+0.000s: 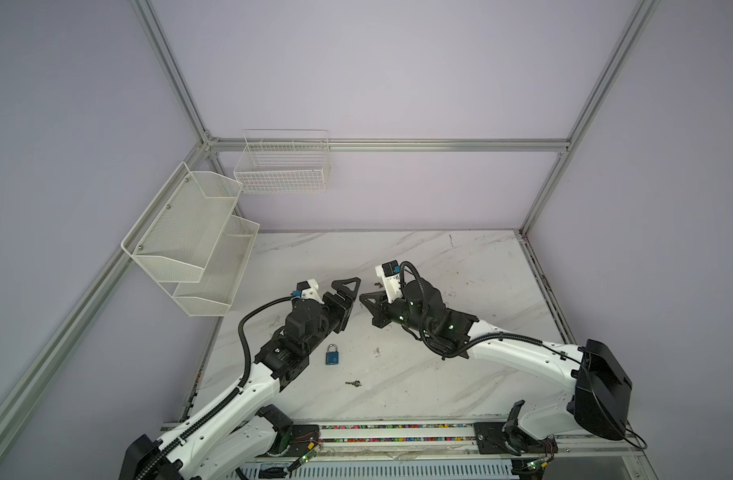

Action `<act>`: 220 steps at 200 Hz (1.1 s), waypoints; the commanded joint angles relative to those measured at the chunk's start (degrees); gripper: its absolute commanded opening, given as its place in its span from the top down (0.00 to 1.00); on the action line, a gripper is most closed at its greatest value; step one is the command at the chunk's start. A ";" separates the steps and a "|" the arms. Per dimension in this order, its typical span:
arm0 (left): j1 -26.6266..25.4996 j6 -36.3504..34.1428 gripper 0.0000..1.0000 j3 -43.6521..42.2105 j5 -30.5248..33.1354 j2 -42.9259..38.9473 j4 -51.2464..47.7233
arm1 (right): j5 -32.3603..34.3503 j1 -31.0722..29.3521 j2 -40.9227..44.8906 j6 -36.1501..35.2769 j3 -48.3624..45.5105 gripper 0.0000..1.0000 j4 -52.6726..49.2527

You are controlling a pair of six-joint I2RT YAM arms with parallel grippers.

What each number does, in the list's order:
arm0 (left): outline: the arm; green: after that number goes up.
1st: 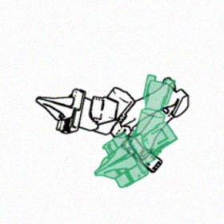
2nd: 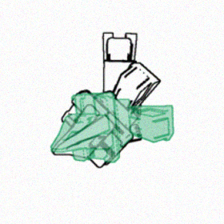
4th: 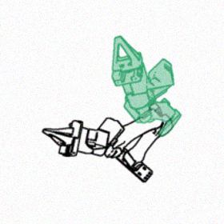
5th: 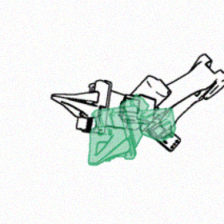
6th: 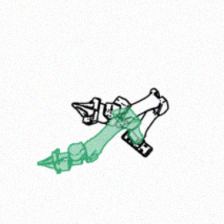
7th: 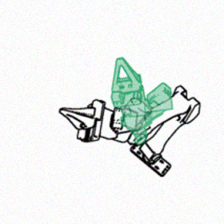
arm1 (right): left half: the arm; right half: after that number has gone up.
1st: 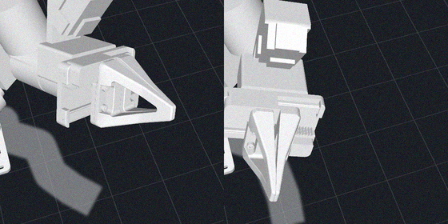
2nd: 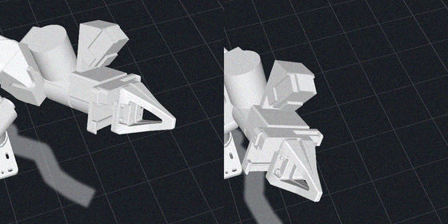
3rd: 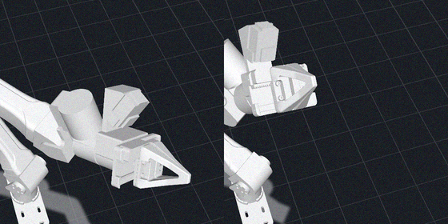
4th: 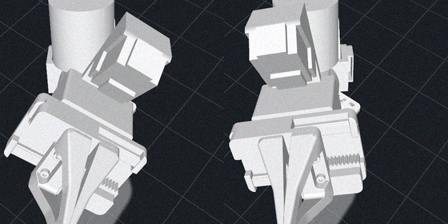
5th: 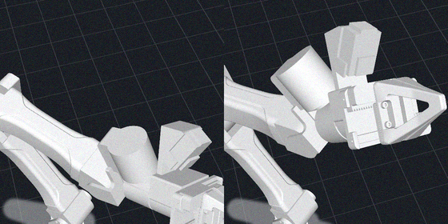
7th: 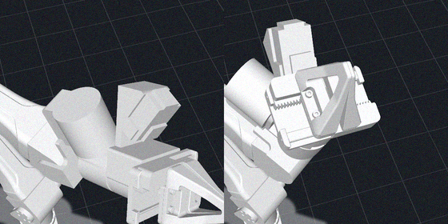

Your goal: Unlock with the key

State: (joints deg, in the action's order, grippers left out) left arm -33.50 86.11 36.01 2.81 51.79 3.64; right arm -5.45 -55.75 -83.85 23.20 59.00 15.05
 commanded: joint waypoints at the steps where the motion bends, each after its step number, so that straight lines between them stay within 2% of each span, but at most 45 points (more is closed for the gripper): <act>1: -0.61 3.71 0.00 4.56 0.27 -0.07 3.65 | -1.27 -0.81 -1.96 1.15 1.74 1.00 5.25; 97: -1.75 7.37 0.00 2.59 1.98 -0.49 6.60 | -2.45 -1.42 -4.89 2.11 2.81 1.00 12.08; 160: -1.85 7.58 0.00 1.69 3.95 -1.99 7.08 | -2.01 -1.39 -4.35 1.17 1.27 1.00 10.00; 178: -1.85 7.58 0.02 1.15 4.60 -2.52 7.26 | -0.35 -1.41 -2.66 0.61 0.00 1.00 9.81; 220: -1.87 7.72 0.13 0.79 4.52 -2.82 7.56 | 2.32 -1.38 -0.32 0.44 -2.36 1.00 10.22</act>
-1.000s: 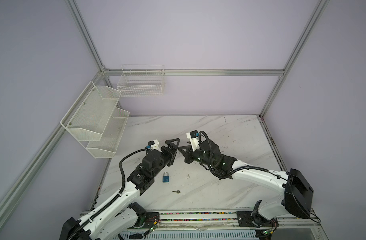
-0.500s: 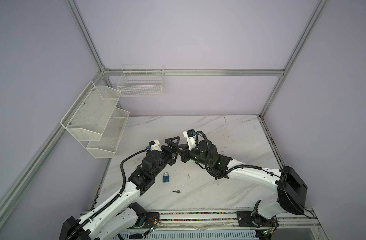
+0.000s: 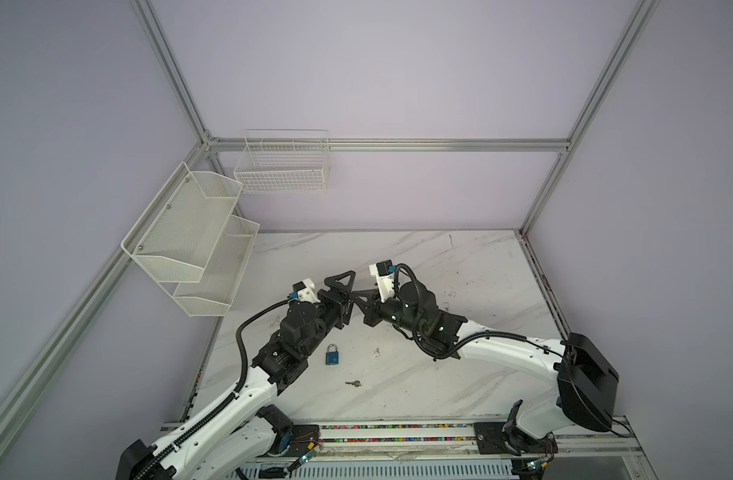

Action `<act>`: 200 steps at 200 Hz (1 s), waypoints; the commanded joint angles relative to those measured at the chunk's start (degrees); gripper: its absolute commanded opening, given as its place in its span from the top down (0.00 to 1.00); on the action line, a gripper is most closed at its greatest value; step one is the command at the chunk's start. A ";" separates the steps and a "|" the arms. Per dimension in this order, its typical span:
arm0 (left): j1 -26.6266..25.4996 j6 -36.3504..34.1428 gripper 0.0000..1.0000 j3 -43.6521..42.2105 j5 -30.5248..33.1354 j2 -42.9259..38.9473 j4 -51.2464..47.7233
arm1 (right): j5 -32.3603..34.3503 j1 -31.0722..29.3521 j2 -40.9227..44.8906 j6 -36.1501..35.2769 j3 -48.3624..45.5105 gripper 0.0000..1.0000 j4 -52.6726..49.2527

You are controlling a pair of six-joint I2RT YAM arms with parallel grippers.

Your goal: Unlock with the key

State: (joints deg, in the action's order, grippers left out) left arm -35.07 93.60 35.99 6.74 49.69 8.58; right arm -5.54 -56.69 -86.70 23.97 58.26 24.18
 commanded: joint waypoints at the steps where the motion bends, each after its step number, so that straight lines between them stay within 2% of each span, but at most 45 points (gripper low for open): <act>1: -0.28 0.25 0.13 0.78 0.57 -0.64 2.69 | 2.44 -0.44 2.64 -0.32 -1.73 1.00 1.11; 160: -0.31 2.25 0.53 0.06 -0.26 1.29 2.70 | 4.57 -0.45 4.23 -0.26 -2.26 1.00 2.18; 200: -0.27 2.45 0.68 0.47 -0.51 1.52 1.49 | 4.91 -0.47 4.86 -0.06 -2.75 1.00 2.57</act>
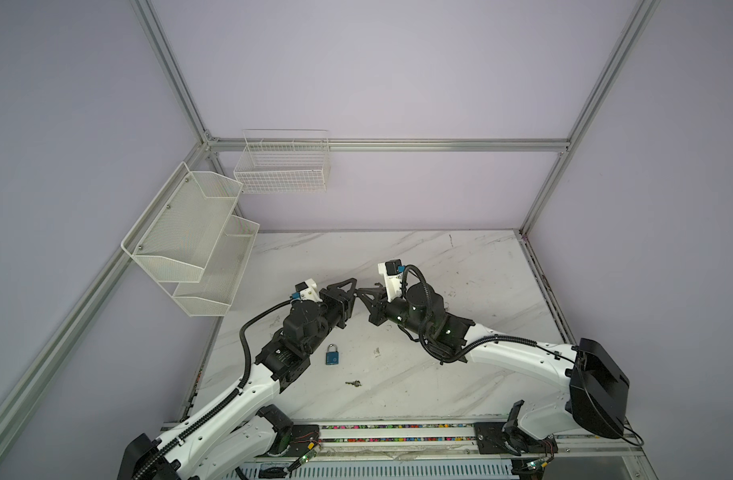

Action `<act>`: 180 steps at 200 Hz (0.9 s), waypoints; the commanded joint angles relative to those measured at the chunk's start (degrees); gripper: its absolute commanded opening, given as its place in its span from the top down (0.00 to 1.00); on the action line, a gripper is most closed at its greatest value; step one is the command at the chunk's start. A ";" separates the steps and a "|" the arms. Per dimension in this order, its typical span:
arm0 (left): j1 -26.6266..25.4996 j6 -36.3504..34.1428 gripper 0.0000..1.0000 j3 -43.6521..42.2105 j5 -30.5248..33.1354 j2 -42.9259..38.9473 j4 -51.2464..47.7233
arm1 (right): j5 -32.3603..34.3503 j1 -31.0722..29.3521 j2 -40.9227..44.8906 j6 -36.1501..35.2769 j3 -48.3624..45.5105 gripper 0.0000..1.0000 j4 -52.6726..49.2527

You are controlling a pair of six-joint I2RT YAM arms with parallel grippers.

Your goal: Unlock with the key

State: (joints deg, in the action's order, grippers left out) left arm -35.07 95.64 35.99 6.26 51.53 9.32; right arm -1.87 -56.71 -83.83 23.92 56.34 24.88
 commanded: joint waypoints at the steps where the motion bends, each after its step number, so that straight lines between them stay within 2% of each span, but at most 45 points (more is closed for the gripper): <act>1: -0.26 0.38 0.68 0.44 -0.02 -0.35 0.72 | 1.25 -0.44 1.96 -0.02 -0.81 1.00 1.90; 109: -0.26 -0.68 0.95 1.58 -0.29 0.23 -1.06 | 1.18 -0.42 1.92 -0.11 -0.09 1.00 2.01; 137: -0.28 -1.06 1.00 1.89 -0.38 0.42 -1.15 | 1.25 -0.47 1.92 -0.45 0.22 1.00 1.85; 164: -0.26 -2.10 1.00 2.20 -0.43 0.50 -1.24 | 1.23 -0.45 1.83 -0.93 0.77 1.00 1.42; 180: -0.31 -3.78 1.00 2.49 -0.38 0.34 -0.95 | 1.34 -0.44 1.92 -1.12 1.16 0.91 0.86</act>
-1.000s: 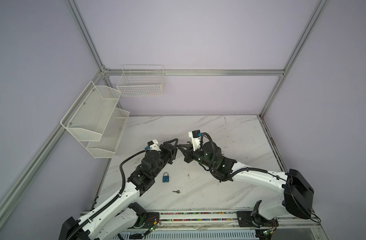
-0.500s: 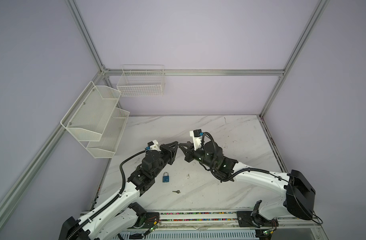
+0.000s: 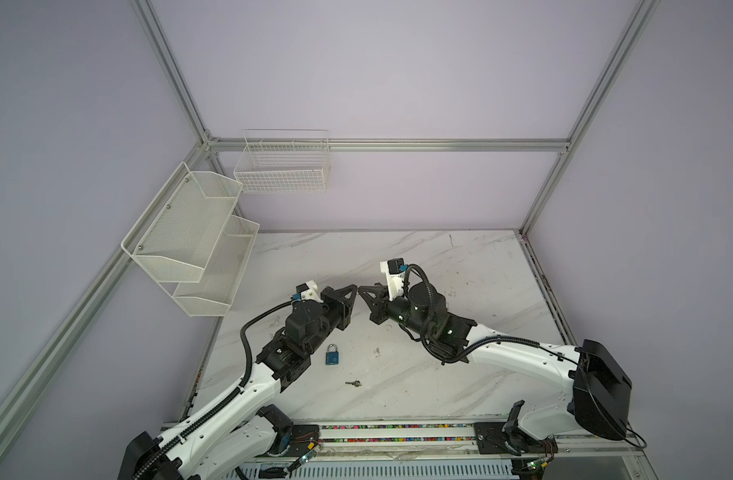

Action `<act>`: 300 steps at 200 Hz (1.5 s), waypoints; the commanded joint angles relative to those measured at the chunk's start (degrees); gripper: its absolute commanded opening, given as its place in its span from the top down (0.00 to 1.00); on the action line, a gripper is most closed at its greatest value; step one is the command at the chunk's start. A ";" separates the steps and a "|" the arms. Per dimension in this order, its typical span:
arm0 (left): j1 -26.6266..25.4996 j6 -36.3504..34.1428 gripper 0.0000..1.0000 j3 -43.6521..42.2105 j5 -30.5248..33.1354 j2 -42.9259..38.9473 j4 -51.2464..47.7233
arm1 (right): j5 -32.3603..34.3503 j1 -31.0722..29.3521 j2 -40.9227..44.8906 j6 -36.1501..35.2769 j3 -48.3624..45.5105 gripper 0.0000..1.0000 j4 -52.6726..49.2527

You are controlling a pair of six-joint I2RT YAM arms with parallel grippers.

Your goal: Unlock with the key

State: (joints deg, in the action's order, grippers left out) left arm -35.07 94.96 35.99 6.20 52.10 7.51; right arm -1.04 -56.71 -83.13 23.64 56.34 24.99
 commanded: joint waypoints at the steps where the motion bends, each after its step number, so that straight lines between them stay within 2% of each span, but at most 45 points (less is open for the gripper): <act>1: -0.33 -3.24 1.00 2.50 -0.31 -0.23 0.90 | 0.51 -0.43 1.28 -0.82 1.13 0.91 0.69; 51: -0.01 -17.62 1.00 2.12 0.71 0.29 5.69 | -0.49 -0.42 3.30 2.61 0.97 0.59 -0.23; 73: 0.26 -24.77 1.00 2.46 -0.31 0.29 7.24 | -1.91 -0.30 4.12 3.63 1.15 0.50 -2.74; 101: 1.13 -33.82 1.00 4.87 -4.26 0.96 6.33 | -8.10 1.61 7.09 7.54 1.10 0.39 -4.78; 142: 1.99 -43.25 1.00 5.63 -9.66 1.96 9.67 | -24.43 10.36 9.02 15.20 -0.45 0.39 -4.60; 160: 2.17 -44.94 1.00 5.00 -11.04 1.81 12.00 | -29.90 14.19 9.61 16.73 -1.61 0.39 -3.99; 188: 2.33 -45.78 1.00 2.59 -12.69 1.86 18.97 | -35.84 16.80 8.49 16.32 -2.55 0.43 -3.15; 207: 2.29 -44.93 1.00 1.62 -12.61 2.12 21.95 | -41.07 17.98 6.34 20.00 -3.27 0.47 2.64; 300: 2.29 -45.16 1.00 2.52 -16.53 5.16 26.81 | -43.92 18.04 2.57 25.76 -3.10 0.55 14.47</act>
State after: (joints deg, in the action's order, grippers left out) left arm -33.01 51.40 36.01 -7.68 56.97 30.35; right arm -42.94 -38.89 -79.42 46.24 52.99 33.74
